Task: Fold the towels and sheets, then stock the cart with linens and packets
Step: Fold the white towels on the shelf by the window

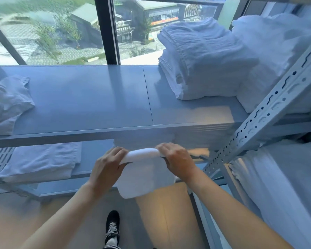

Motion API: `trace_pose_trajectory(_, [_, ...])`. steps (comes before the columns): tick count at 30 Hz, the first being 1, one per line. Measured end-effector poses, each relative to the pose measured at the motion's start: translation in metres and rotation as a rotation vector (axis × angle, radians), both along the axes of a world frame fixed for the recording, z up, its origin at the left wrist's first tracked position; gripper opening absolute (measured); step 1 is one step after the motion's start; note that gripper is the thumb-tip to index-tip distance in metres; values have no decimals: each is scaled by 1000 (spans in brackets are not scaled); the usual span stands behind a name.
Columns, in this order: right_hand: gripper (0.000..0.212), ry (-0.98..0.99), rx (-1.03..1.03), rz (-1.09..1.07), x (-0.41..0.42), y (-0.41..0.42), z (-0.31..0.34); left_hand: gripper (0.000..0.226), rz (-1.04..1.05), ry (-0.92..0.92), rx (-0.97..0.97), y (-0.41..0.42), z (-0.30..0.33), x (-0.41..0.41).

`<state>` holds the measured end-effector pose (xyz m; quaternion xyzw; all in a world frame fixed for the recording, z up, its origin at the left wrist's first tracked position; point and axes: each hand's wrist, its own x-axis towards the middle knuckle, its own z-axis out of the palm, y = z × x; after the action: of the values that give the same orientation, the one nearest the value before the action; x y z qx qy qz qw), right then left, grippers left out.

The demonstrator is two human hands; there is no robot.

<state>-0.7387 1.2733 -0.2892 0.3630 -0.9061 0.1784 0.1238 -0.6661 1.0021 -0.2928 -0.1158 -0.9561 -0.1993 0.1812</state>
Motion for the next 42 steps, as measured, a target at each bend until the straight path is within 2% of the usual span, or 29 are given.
trace_pose_trajectory(2, [38,8,13,18,-14,-16,4,14,33,-4,8,-16,3,-6])
trace_pose_trajectory(8, [26,29,65,37,-74,-80,27,30,134,5,105,-78,8,-46])
trace_pose_trajectory(23, [21,-3,243,-41,-229,-215,46,37,86,3,213,-215,0,-196])
trace_pose_trajectory(25, [30,8,229,-94,-247,-224,46,38,107,1,220,-229,0,-213])
trace_pose_trajectory(28, [61,38,135,-250,-271,-228,51,44,188,4,230,-250,-3,-230])
trace_pose_trajectory(29, [63,38,123,-290,-276,-229,52,46,184,13,217,-254,-4,-234])
trace_pose_trajectory(32, [50,-22,127,-267,-268,-237,43,56,33,13,136,-253,-13,-243])
trace_pose_trajectory(36, [29,-131,133,-229,-214,-257,-3,69,-194,-115,-4,-236,-24,-250])
trace_pose_trajectory(40, [48,-229,109,-275,-189,-264,-38,67,-237,-230,11,-236,-32,-254])
trace_pose_trajectory(42, [56,-241,184,-242,-202,-252,-40,60,-205,-231,4,-233,-30,-251])
